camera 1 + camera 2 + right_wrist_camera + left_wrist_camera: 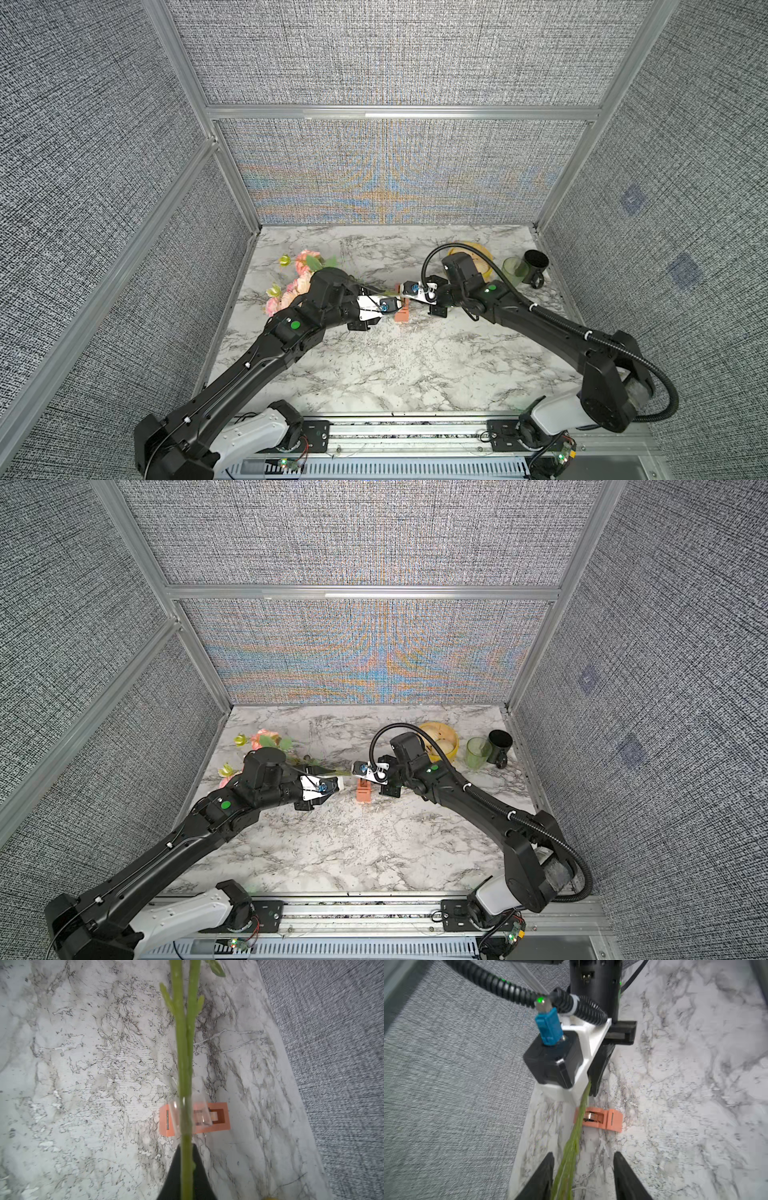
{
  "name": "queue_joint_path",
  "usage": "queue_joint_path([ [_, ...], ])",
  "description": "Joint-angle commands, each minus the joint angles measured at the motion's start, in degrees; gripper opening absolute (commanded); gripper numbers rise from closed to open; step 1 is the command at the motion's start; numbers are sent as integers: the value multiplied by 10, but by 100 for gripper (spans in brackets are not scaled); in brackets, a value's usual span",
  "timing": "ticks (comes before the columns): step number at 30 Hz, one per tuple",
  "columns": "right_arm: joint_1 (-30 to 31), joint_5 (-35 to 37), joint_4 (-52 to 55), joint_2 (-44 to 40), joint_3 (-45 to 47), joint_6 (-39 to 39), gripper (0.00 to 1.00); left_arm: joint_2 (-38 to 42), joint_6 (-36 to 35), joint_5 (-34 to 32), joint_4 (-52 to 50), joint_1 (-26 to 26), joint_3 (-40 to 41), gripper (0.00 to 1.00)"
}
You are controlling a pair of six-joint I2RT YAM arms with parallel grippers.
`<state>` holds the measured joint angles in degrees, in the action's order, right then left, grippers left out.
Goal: Wrap bouquets with tape
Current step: Wrap the tape around the bouquet.
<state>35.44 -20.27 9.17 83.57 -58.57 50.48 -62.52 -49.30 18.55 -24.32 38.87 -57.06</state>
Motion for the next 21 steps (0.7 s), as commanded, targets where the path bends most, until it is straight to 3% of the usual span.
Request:
queue_joint_path([
  [1,10,13,-163,-21,42,58,0,-41,-5,59,-104,-12,-30,47],
  [5,42,93,-188,-38,70,120,0,-104,-24,66,-160,-30,-86,48],
  [13,80,205,-416,-36,172,192,0,-169,-29,76,-143,-38,-100,48],
  [21,107,268,-582,-29,246,271,0,-251,-37,69,-171,-41,-133,43],
])
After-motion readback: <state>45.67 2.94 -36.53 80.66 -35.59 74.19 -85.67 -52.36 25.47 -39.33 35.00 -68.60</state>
